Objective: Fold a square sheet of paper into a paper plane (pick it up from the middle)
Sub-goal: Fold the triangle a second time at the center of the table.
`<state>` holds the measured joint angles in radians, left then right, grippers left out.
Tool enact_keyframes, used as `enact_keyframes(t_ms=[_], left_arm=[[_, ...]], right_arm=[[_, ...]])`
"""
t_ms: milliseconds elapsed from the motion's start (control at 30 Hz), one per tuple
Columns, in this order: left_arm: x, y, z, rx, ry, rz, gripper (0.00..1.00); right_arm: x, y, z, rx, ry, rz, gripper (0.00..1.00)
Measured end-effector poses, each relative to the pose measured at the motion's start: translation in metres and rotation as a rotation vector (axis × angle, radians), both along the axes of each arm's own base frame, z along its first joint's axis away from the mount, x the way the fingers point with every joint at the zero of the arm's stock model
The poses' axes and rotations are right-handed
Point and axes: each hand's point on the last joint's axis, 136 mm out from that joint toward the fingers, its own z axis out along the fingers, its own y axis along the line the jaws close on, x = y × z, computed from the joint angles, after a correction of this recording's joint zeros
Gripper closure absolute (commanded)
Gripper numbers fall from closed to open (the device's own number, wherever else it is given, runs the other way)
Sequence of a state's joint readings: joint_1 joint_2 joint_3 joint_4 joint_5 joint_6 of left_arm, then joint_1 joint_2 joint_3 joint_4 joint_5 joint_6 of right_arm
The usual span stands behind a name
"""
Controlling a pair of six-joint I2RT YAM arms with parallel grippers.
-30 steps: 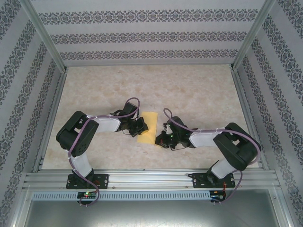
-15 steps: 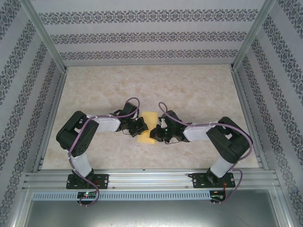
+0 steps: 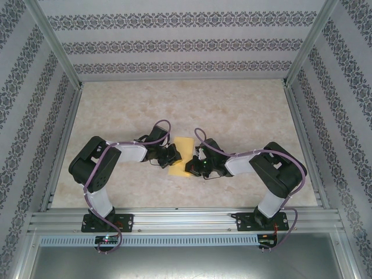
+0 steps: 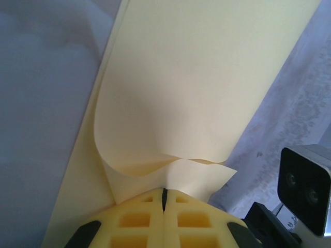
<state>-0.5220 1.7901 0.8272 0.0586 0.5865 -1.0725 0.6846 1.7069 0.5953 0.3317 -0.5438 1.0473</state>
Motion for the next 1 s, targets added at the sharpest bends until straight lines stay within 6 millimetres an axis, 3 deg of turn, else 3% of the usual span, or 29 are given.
enact_keyframes(t_ms=[667,1000], left_arm=[[0.008,0.016,0.001,-0.082,-0.012,-0.029,0.92],[0.014,0.017,0.006,-0.132,-0.047,-0.074,0.8]], right_arm=[[0.005,0.004,0.0,0.007,-0.014,0.005,1.0],[0.006,0.005,-0.001,0.008,-0.015,0.005,1.0]])
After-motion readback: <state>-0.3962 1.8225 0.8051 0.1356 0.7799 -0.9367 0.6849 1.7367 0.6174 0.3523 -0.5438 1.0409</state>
